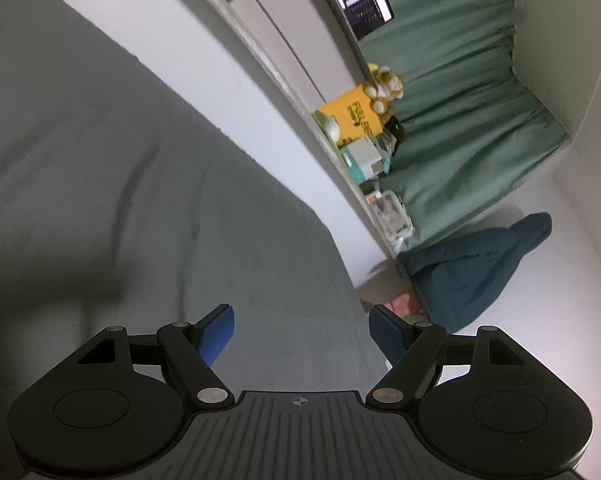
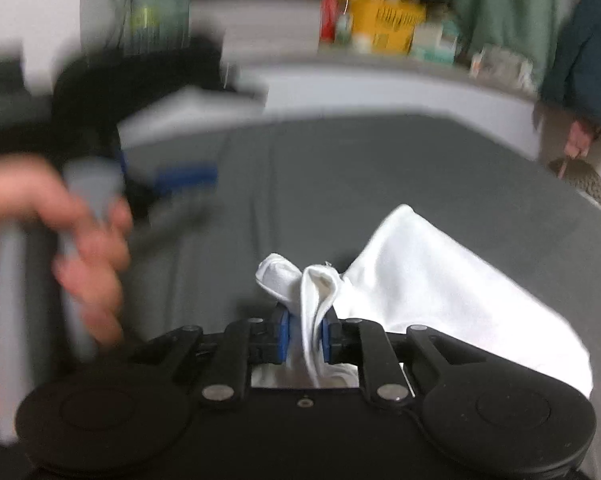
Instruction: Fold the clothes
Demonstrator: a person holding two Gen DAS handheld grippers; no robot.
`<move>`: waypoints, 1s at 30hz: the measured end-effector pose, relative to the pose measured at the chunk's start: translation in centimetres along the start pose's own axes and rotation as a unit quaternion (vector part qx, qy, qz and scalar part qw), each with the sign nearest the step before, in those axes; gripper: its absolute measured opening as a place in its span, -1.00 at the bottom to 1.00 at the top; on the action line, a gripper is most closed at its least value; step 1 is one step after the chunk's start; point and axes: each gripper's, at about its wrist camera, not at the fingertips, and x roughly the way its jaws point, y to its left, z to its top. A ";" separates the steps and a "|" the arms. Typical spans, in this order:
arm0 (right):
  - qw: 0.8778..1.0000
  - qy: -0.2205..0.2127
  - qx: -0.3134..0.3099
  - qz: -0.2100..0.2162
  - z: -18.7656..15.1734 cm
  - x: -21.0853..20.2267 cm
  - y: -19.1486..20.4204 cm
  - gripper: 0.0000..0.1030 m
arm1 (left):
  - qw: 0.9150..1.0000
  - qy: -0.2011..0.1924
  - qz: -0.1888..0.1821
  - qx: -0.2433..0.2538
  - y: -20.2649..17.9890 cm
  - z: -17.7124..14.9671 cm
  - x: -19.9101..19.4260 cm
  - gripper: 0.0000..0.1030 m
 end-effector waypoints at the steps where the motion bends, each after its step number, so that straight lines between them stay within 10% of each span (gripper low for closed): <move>1: 1.000 0.002 0.002 0.003 -0.1 0.1 0.2 -0.46 | 1.000 0.009 -0.003 -0.004 0.2 0.0 0.3 0.49; 4: 0.999 -0.013 0.033 0.035 -1.0 -1.1 -0.4 0.09 | 0.999 0.034 -0.016 -0.016 0.4 -0.1 1.3 0.49; 10: 0.989 -0.092 0.120 -0.007 -2.4 -6.7 -5.2 0.34 | 0.994 0.102 -0.046 -0.011 -0.2 -0.1 2.2 0.49; 14: 0.978 -0.088 0.170 -0.083 -2.6 -7.2 -10.4 0.35 | 0.954 0.267 -0.066 0.124 -2.9 -0.1 3.6 0.50; 17: 0.967 -0.072 0.224 -0.098 -4.3 -7.3 -12.3 0.35 | 0.926 0.320 -0.035 0.195 -4.0 -1.3 4.1 0.53; 20: 0.959 -0.057 0.260 -0.094 -6.3 -7.3 -12.4 0.35 | 0.926 0.325 0.001 0.192 -4.1 -1.9 4.9 0.99; 26: 0.943 -0.058 0.320 -0.072 -8.3 -7.0 -13.5 0.36 | 0.910 0.340 0.059 0.228 -3.2 -3.8 4.6 0.99; 30: 0.939 -0.074 0.328 -0.074 -6.6 -6.2 -15.9 0.40 | 0.914 0.336 0.025 0.226 -3.6 -4.3 4.5 0.94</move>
